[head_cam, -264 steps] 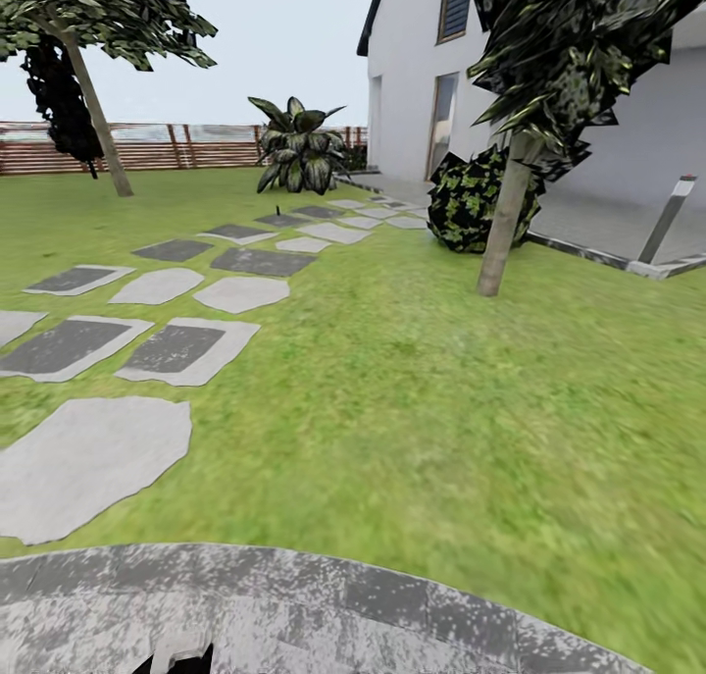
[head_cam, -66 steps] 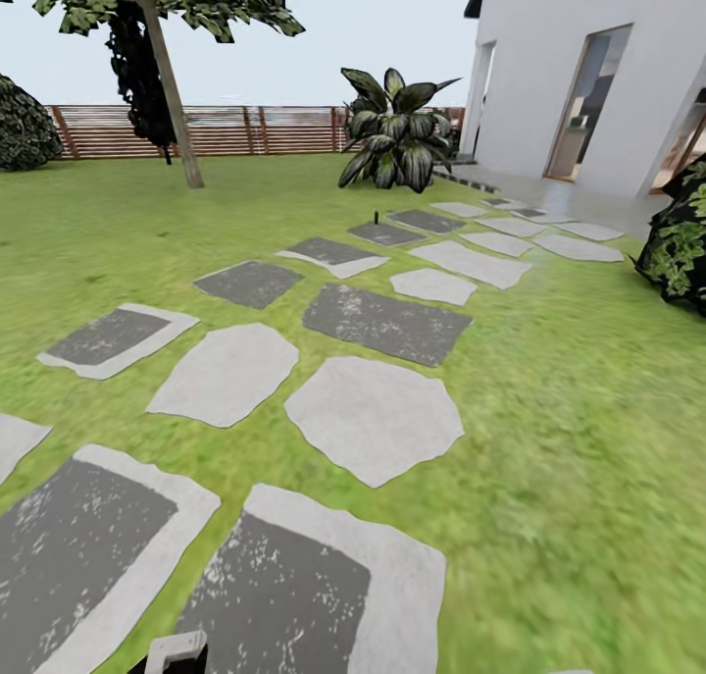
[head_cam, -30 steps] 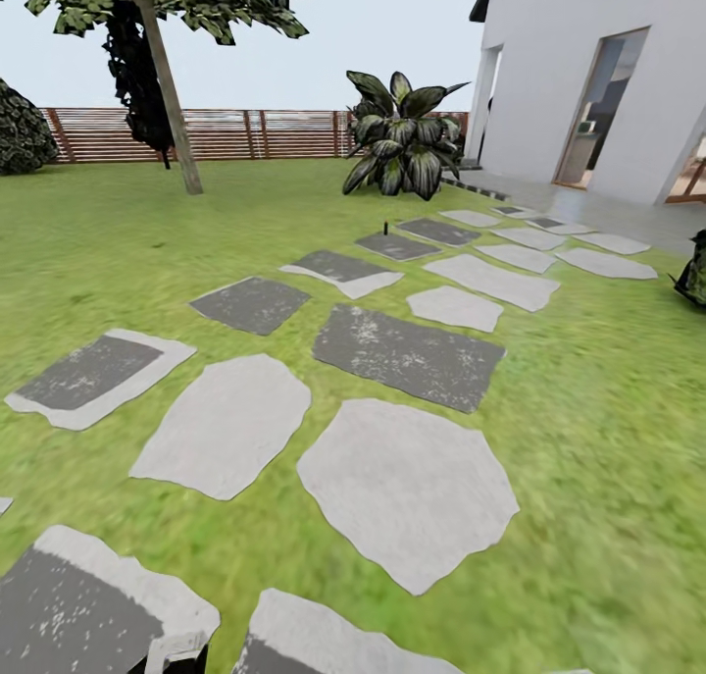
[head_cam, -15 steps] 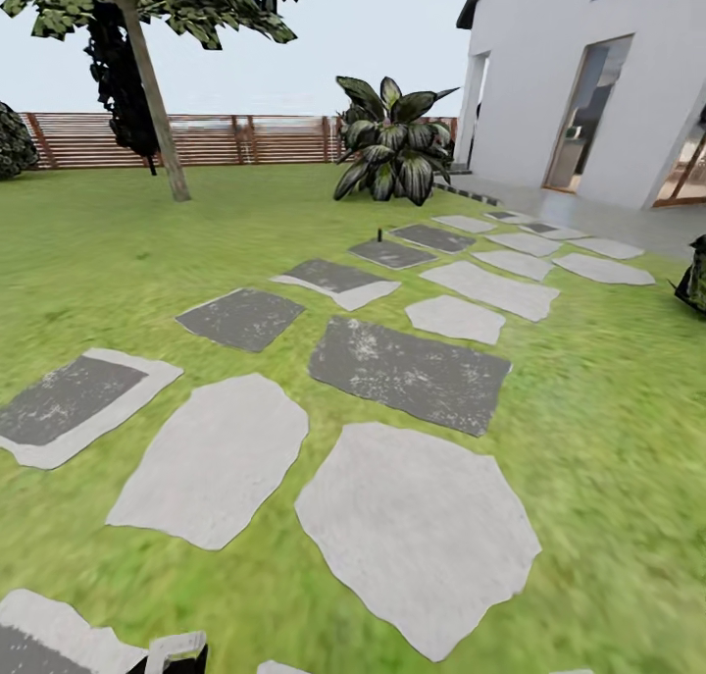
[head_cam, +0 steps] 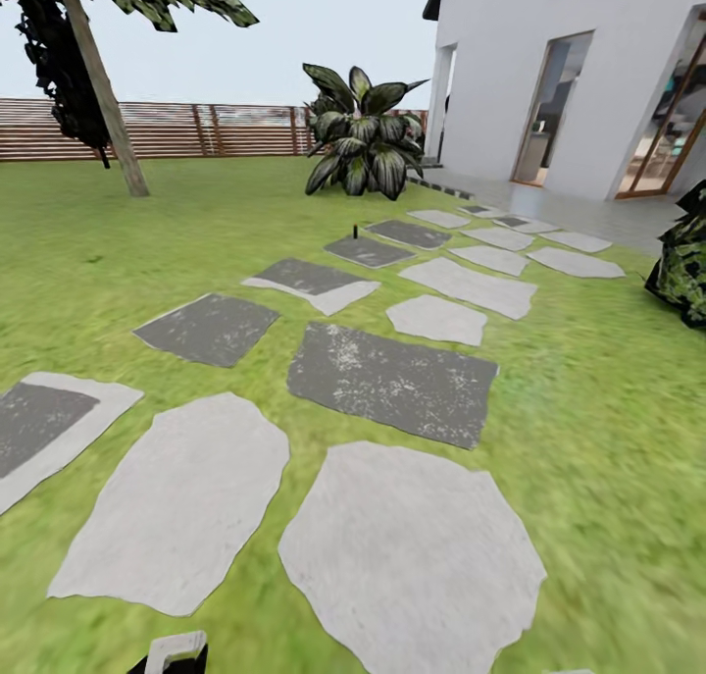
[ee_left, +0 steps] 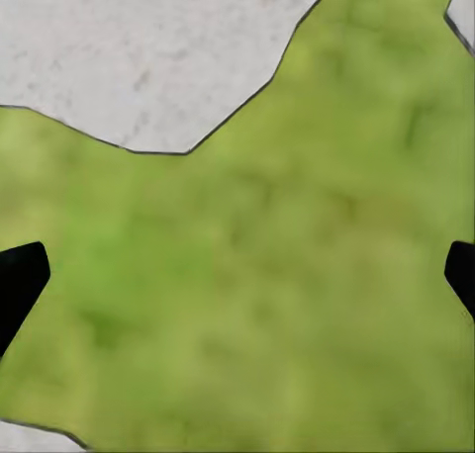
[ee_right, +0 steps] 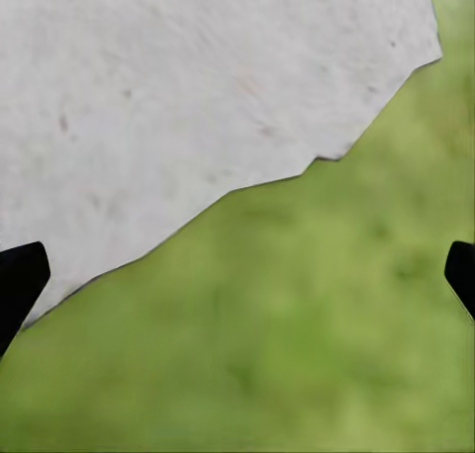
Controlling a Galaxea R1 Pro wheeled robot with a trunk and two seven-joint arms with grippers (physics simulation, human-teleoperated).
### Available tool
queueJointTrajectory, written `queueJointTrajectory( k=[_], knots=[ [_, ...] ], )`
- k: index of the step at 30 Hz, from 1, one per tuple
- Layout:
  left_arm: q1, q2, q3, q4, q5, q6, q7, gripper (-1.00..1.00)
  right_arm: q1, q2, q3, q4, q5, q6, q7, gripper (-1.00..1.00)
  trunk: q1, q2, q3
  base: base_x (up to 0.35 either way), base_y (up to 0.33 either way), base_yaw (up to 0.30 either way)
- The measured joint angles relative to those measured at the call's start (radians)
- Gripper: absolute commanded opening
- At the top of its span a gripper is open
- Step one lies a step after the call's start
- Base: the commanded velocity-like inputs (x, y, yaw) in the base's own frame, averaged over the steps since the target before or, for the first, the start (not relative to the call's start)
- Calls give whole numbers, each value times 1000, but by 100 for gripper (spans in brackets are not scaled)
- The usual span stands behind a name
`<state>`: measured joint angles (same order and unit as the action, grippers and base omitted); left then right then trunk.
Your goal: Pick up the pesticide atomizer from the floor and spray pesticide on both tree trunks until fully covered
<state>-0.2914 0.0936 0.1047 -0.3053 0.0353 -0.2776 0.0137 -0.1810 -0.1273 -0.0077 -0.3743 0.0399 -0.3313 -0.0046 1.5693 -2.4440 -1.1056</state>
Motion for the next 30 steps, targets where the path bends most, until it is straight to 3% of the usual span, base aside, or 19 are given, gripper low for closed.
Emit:
queueJointTrajectory(
  k=[30],
  knots=[
    [0,0,0,0,0,0,0,100,0,0,0,0,0,0,0,100,0,0,0,331,104,0]
  ],
)
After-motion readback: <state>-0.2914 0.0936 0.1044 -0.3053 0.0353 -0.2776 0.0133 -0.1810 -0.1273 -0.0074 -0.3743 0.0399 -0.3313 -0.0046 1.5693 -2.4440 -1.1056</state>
